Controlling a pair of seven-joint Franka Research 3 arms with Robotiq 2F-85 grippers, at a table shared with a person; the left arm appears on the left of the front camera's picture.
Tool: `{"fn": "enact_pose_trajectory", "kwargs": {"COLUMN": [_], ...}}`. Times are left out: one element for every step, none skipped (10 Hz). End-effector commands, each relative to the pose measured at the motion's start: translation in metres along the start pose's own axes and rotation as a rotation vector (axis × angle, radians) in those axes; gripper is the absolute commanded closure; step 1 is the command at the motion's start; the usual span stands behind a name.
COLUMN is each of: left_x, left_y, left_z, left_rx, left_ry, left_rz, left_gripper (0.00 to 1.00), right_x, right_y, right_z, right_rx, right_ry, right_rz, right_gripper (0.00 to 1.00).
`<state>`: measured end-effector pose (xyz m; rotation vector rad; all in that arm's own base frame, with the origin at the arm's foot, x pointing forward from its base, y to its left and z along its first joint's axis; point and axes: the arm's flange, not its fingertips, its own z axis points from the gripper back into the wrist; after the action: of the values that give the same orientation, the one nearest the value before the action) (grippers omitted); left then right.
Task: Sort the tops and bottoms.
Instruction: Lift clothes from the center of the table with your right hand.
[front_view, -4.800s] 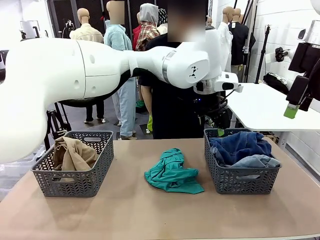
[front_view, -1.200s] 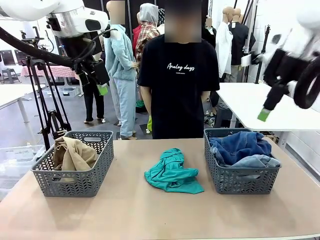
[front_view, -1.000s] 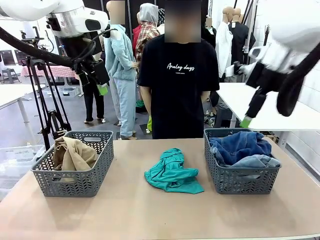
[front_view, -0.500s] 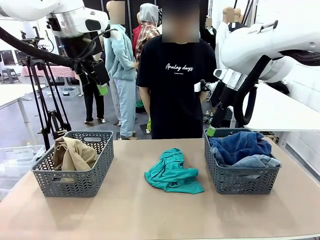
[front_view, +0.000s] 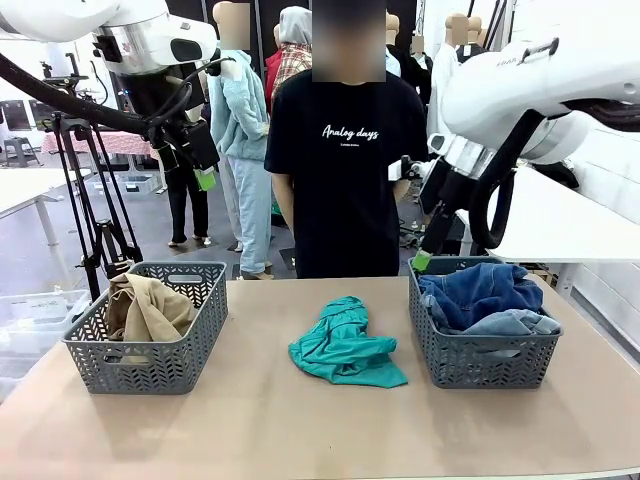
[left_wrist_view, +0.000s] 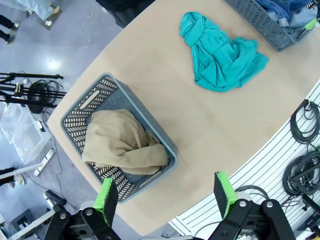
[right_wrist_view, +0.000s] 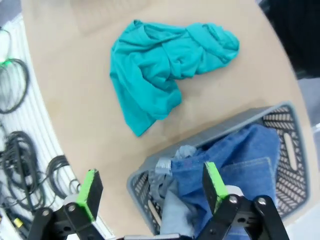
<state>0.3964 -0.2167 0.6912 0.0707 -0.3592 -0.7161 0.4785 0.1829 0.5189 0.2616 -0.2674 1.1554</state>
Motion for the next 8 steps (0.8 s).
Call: {"fn": "enact_pose_trajectory", "kwargs": {"left_x": [-0.003, -0.003, -0.003, -0.003, -0.003, -0.003, -0.003, -0.003], "left_y": [0.002, 0.002, 0.002, 0.002, 0.002, 0.002, 0.002, 0.002], "left_z": [0.002, 0.002, 0.002, 0.002, 0.002, 0.002, 0.002, 0.002], "left_rx": [0.000, 0.000, 0.000, 0.000, 0.000, 0.000, 0.000, 0.000], "left_ry": [-0.002, -0.002, -0.002, -0.002, -0.002, -0.002, -0.002, -0.002], "left_rz": [-0.017, -0.017, -0.017, -0.017, -0.017, -0.017, -0.017, -0.017], "left_gripper": [0.00, 0.00, 0.00, 0.00, 0.00, 0.00, 0.00, 0.00], "right_x": [0.018, 0.032, 0.046, 0.057, 0.065, 0.070, 0.073, 0.074], "right_y": [-0.001, -0.007, -0.013, -0.014, -0.015, -0.014, -0.016, -0.017], "right_z": [-0.040, -0.057, -0.079, -0.101, -0.122, -0.143, -0.160, -0.172], "right_rx": [-0.044, -0.037, -0.004, 0.027, 0.046, 0.079, 0.093, 0.113], "right_ry": [-0.019, -0.016, -0.015, -0.008, 0.013, 0.039, 0.055, 0.072], "right_rz": [0.015, 0.035, 0.052, 0.066, 0.079, 0.088, 0.098, 0.100], "right_gripper": [0.00, 0.00, 0.00, 0.00, 0.00, 0.00, 0.00, 0.00]}}
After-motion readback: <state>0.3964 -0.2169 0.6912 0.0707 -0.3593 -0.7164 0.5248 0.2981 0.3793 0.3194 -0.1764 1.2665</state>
